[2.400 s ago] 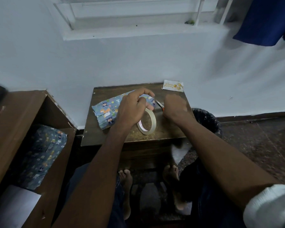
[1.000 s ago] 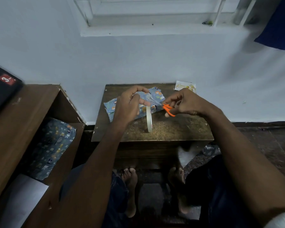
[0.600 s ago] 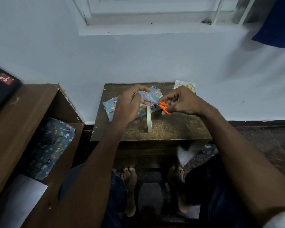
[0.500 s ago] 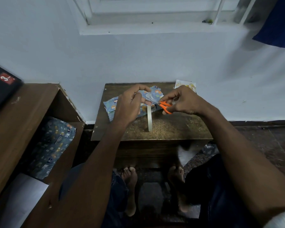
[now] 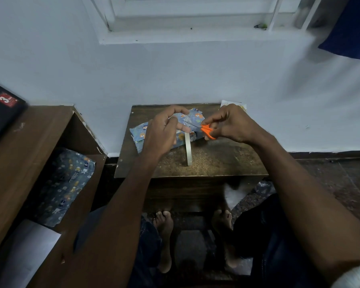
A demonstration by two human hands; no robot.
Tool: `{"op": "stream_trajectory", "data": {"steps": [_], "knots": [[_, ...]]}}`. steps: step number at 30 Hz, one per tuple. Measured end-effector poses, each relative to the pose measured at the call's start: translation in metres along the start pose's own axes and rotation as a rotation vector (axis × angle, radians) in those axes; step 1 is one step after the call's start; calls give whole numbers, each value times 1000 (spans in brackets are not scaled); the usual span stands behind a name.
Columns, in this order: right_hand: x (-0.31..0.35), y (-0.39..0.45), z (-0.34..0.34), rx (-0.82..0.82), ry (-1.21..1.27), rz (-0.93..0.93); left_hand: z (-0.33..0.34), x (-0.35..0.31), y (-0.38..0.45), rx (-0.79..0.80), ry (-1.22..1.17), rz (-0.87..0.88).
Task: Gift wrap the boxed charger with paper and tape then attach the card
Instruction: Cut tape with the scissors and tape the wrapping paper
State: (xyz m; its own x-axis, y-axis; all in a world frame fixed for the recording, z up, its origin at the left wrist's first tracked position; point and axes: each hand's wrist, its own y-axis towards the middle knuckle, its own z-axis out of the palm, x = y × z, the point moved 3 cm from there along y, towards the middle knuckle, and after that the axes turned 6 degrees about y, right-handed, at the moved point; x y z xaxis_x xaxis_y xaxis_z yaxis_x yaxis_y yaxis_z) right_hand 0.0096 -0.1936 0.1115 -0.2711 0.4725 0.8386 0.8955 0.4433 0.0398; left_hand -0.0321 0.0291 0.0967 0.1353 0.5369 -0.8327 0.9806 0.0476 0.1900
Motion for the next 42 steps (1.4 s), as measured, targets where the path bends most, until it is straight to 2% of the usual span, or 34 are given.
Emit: {"op": "stream_trajectory", "data": {"steps": [5, 9, 11, 17, 20, 22, 23, 25, 27, 30, 33, 42], "knots": [[-16, 1, -10, -69, -166, 80, 0, -2, -2, 26, -30, -4], [-44, 2, -17, -302, -505, 374, 5, -1, -4, 40, -4, 12], [-49, 1, -11, -334, -575, 466, 9, 0, -3, 38, 40, 30], [-44, 10, 16, -264, -739, 418, 25, -5, -2, 58, 119, 121], [-32, 9, 20, -302, -753, 360, 31, -11, -1, 74, 133, 143], [-21, 9, 20, -317, -645, 271, 33, -10, 1, 90, 123, 150], [-17, 10, 20, -273, -477, 205, 34, -10, 1, 97, 115, 154], [-7, 7, 23, -79, -53, 97, 34, -9, 0, 106, 86, 159], [-2, 2, 28, 112, 186, 58, 32, -10, -1, 125, 33, 164], [-4, 1, 38, 235, 233, 70, 29, -11, -4, 154, -47, 174], [-10, 1, 40, 226, 237, 159, 28, -14, -8, 140, -77, 171], [-8, 0, 35, 135, 302, 278, 26, -23, -18, -52, -71, 199]]}}
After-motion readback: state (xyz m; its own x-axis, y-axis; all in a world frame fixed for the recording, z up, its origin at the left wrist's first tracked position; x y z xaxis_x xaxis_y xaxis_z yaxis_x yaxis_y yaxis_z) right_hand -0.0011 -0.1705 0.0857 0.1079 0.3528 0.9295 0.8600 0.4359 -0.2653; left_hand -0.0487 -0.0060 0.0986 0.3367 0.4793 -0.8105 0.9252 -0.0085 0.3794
